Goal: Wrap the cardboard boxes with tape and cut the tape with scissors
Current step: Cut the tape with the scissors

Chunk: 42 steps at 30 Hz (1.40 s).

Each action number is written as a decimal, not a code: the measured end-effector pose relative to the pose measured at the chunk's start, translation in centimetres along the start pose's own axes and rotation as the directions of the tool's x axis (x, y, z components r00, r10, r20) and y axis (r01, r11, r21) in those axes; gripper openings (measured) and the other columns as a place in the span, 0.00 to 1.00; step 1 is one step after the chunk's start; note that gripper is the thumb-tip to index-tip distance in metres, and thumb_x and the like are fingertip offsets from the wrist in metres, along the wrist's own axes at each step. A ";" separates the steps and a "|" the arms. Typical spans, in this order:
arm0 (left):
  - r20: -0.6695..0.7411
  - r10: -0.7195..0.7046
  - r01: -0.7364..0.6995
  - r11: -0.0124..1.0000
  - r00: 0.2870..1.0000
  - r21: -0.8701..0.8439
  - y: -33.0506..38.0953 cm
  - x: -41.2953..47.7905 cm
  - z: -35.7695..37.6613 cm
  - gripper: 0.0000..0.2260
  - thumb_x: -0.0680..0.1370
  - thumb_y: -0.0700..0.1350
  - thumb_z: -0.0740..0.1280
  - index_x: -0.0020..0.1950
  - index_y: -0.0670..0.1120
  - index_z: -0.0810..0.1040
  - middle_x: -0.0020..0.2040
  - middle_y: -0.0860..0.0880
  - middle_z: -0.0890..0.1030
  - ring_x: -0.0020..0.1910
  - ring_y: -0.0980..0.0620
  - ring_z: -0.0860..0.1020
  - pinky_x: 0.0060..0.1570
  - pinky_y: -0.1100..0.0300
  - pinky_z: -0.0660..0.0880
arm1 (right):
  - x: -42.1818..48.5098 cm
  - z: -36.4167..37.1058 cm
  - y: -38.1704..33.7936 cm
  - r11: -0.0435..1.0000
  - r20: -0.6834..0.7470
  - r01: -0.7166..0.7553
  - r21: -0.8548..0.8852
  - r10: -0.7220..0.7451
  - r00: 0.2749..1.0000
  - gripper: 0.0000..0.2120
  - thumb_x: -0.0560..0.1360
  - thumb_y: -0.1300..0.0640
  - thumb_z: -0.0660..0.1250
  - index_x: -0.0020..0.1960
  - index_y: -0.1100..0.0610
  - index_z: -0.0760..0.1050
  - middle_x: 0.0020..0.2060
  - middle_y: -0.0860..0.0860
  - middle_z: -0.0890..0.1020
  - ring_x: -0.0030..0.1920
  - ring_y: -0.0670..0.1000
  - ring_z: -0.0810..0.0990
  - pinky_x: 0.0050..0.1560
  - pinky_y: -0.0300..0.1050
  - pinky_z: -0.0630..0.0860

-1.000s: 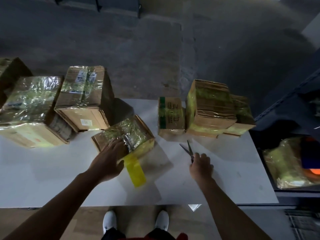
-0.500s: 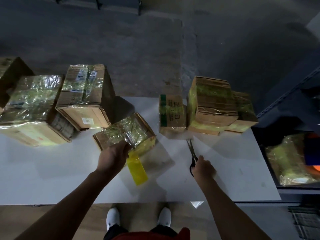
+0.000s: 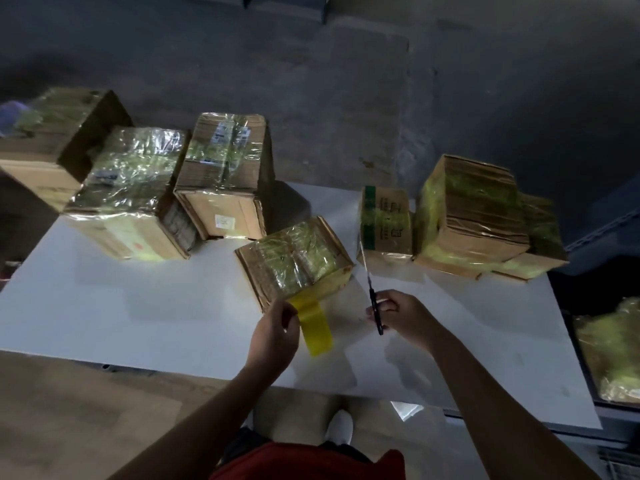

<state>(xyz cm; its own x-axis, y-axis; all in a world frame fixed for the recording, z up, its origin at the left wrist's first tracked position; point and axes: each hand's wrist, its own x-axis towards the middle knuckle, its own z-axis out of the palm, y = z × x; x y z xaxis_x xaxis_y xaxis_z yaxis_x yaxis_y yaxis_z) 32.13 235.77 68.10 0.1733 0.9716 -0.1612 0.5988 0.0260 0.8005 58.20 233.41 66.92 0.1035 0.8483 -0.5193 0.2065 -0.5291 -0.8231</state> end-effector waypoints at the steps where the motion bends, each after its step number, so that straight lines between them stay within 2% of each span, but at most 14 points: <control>1: -0.008 -0.055 0.055 0.998 0.998 -0.008 0.2 0.1 0.2 0.02 0.77 0.39 0.63 0.45 0.43 0.71 0.35 0.47 0.76 0.34 0.46 0.73 0.33 0.54 0.69 | 0.2 0.0 -0.6 0.999 0.044 0.020 -0.047 -0.018 0.999 0.11 0.75 0.67 0.67 0.55 0.57 0.75 0.44 0.54 0.85 0.45 0.51 0.85 0.39 0.42 0.80; 3: 0.013 -0.172 0.173 0.985 0.985 -0.009 0.5 0.4 0.5 0.04 0.78 0.42 0.63 0.47 0.43 0.70 0.36 0.47 0.76 0.34 0.48 0.73 0.32 0.56 0.67 | 0.7 0.2 -1.8 0.988 0.110 0.046 -0.146 -0.030 0.993 0.11 0.74 0.64 0.69 0.55 0.55 0.77 0.45 0.54 0.85 0.45 0.52 0.84 0.41 0.43 0.79; 7: 0.051 -0.294 0.299 0.941 0.954 -0.159 1.0 0.1 1.1 0.11 0.78 0.48 0.65 0.56 0.45 0.69 0.43 0.49 0.79 0.40 0.51 0.77 0.40 0.56 0.75 | 1.7 1.3 -3.9 0.941 0.231 0.158 -0.299 -0.089 0.969 0.12 0.71 0.58 0.73 0.51 0.45 0.78 0.44 0.50 0.84 0.46 0.48 0.84 0.46 0.43 0.79; 10: 0.059 -0.352 0.355 0.895 0.934 -0.272 1.0 0.1 0.9 0.17 0.77 0.46 0.68 0.61 0.43 0.66 0.47 0.46 0.79 0.42 0.47 0.80 0.43 0.51 0.80 | 2.1 1.8 -5.3 0.920 0.315 0.191 -0.341 -0.080 0.946 0.13 0.71 0.55 0.73 0.52 0.42 0.78 0.44 0.47 0.85 0.47 0.46 0.84 0.50 0.44 0.80; 13: 0.068 -0.407 0.400 0.829 0.911 -0.390 0.8 0.3 0.6 0.22 0.75 0.41 0.71 0.65 0.43 0.64 0.45 0.42 0.78 0.44 0.41 0.81 0.45 0.42 0.80 | 2.2 1.5 -6.7 0.910 0.371 0.183 -0.373 -0.035 0.928 0.13 0.70 0.55 0.74 0.51 0.41 0.79 0.46 0.45 0.85 0.49 0.45 0.84 0.52 0.42 0.79; 16: 0.029 -0.400 0.387 0.863 0.916 -0.325 0.4 0.4 0.3 0.25 0.74 0.41 0.72 0.66 0.44 0.65 0.43 0.44 0.77 0.42 0.43 0.79 0.43 0.47 0.80 | 2.2 0.8 -8.4 0.839 0.410 0.195 -0.508 0.036 0.912 0.12 0.68 0.52 0.77 0.49 0.41 0.80 0.42 0.42 0.85 0.43 0.41 0.83 0.41 0.31 0.75; 20: 0.096 -0.368 0.380 0.888 0.925 -0.258 -1.2 1.1 -1.4 0.26 0.74 0.40 0.72 0.68 0.46 0.65 0.47 0.44 0.78 0.43 0.45 0.77 0.42 0.51 0.77 | 2.3 0.1 -9.8 0.731 0.440 0.211 -0.649 0.134 0.888 0.14 0.65 0.43 0.77 0.48 0.44 0.80 0.40 0.43 0.82 0.41 0.46 0.80 0.41 0.37 0.72; 24: 0.140 -0.343 0.366 0.904 0.929 -0.218 -2.1 1.8 -2.6 0.26 0.74 0.39 0.72 0.69 0.46 0.65 0.48 0.45 0.77 0.42 0.47 0.75 0.43 0.51 0.76 | 2.4 0.3 -10.5 0.634 0.433 0.234 -0.737 0.178 0.884 0.13 0.68 0.43 0.76 0.48 0.47 0.80 0.38 0.44 0.80 0.41 0.46 0.78 0.40 0.37 0.71; 26: 0.161 -0.337 0.366 0.905 0.928 -0.216 -2.2 2.0 -2.6 0.27 0.74 0.39 0.72 0.70 0.45 0.64 0.48 0.46 0.77 0.42 0.48 0.75 0.42 0.53 0.76 | 2.6 0.4 -10.7 0.584 0.413 0.232 -0.778 0.197 0.889 0.13 0.68 0.43 0.75 0.49 0.47 0.80 0.41 0.45 0.81 0.44 0.48 0.79 0.40 0.37 0.71; 29: 0.200 -0.348 0.387 0.897 0.916 -0.213 -2.3 2.2 -2.7 0.27 0.75 0.40 0.71 0.71 0.44 0.63 0.48 0.47 0.75 0.42 0.49 0.75 0.37 0.59 0.75 | 2.9 0.7 -10.8 0.561 0.394 0.213 -0.800 0.223 0.891 0.14 0.68 0.42 0.76 0.49 0.47 0.81 0.45 0.48 0.83 0.47 0.50 0.81 0.40 0.37 0.71; 33: 0.243 -0.362 0.409 0.894 0.900 -0.184 -2.4 2.3 -3.0 0.28 0.76 0.41 0.70 0.72 0.43 0.62 0.54 0.45 0.76 0.44 0.49 0.76 0.35 0.63 0.74 | 3.5 1.7 -11.1 0.574 0.401 0.212 -0.791 0.225 0.888 0.09 0.67 0.41 0.75 0.45 0.40 0.81 0.41 0.45 0.83 0.43 0.46 0.80 0.38 0.35 0.71; 35: 0.260 -0.361 0.410 0.897 0.896 -0.166 -2.4 2.4 -3.2 0.28 0.76 0.41 0.70 0.73 0.43 0.61 0.56 0.44 0.75 0.45 0.48 0.76 0.34 0.64 0.75 | 4.0 2.1 -11.4 0.569 0.405 0.220 -0.792 0.222 0.887 0.11 0.65 0.38 0.75 0.45 0.40 0.81 0.40 0.46 0.83 0.41 0.46 0.79 0.39 0.37 0.71; 38: 0.274 -0.366 0.418 0.893 0.889 -0.164 -2.3 2.5 -3.4 0.29 0.76 0.40 0.70 0.73 0.42 0.60 0.58 0.42 0.76 0.45 0.48 0.77 0.35 0.63 0.77 | 4.6 2.6 -11.9 0.548 0.418 0.232 -0.803 0.242 0.875 0.09 0.64 0.36 0.74 0.39 0.39 0.81 0.34 0.44 0.81 0.34 0.42 0.77 0.36 0.36 0.70; 42: 0.282 -0.376 0.430 0.889 0.883 -0.158 -2.2 2.6 -3.4 0.30 0.76 0.39 0.70 0.73 0.42 0.60 0.57 0.43 0.75 0.41 0.50 0.77 0.35 0.62 0.78 | 5.3 3.4 -12.5 0.519 0.453 0.272 -0.810 0.259 0.853 0.10 0.65 0.35 0.73 0.39 0.39 0.81 0.33 0.44 0.81 0.33 0.42 0.76 0.35 0.36 0.70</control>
<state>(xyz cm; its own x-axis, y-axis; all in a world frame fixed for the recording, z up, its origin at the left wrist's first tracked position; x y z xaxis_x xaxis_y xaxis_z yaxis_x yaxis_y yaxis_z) 28.64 239.07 67.86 0.1479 0.7814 -0.6062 0.4837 0.4775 0.7335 52.81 244.42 73.71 -0.2986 0.5766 -0.7605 0.9236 -0.0262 -0.3825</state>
